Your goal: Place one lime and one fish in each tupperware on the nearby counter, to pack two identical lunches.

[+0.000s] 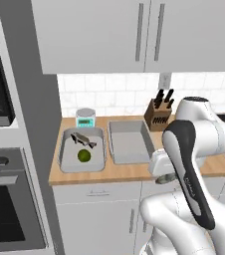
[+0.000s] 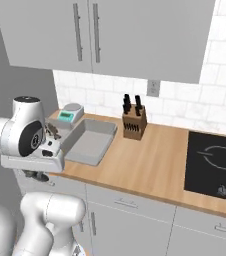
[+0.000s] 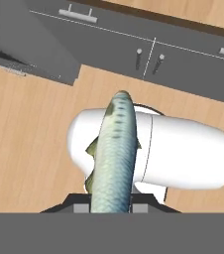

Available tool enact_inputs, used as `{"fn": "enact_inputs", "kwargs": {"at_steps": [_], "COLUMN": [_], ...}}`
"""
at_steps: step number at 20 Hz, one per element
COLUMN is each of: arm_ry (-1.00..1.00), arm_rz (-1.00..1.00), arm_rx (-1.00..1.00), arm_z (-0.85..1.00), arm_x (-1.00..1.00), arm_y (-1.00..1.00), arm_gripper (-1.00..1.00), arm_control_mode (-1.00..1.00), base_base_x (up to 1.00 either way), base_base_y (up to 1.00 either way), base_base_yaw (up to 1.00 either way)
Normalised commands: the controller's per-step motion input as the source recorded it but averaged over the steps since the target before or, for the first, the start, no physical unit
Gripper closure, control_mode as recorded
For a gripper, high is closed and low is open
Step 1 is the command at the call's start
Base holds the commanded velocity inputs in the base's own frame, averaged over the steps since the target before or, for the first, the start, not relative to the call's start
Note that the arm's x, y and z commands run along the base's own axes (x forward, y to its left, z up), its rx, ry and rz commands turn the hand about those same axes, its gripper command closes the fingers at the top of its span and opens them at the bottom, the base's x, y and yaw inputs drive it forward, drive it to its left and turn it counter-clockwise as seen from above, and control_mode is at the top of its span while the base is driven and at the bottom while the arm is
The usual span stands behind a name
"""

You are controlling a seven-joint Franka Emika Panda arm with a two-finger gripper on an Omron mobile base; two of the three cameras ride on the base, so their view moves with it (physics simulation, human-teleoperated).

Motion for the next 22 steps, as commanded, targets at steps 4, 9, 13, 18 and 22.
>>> {"fn": "enact_inputs", "kwargs": {"at_steps": [4, 9, 13, 18, 22], "arm_ry": [0.0, 0.0, 0.0, 0.0, 0.0], "arm_rz": [0.0, 0.0, 0.0, 0.04, 0.11], "arm_rx": [0.0, 0.0, 0.0, 0.0, 0.0], "arm_z": [0.0, 0.0, 0.0, 0.0, 0.05], "arm_x": [0.0, 0.0, 0.0, 0.33, 0.98], "arm_y": [0.0, 0.0, 0.0, 0.0, 0.0], "arm_gripper": [1.0, 1.0, 1.0, 1.0, 1.0], "arm_control_mode": [1.0, 1.0, 1.0, -1.0, -1.0], "base_base_x": [0.56, 0.17, 0.02, 0.03, 0.0], "base_base_y": [-0.19, -0.01, 0.0, 0.0, 0.0], "base_base_yaw": [0.0, -0.02, 0.0, 0.01, 0.0]}}
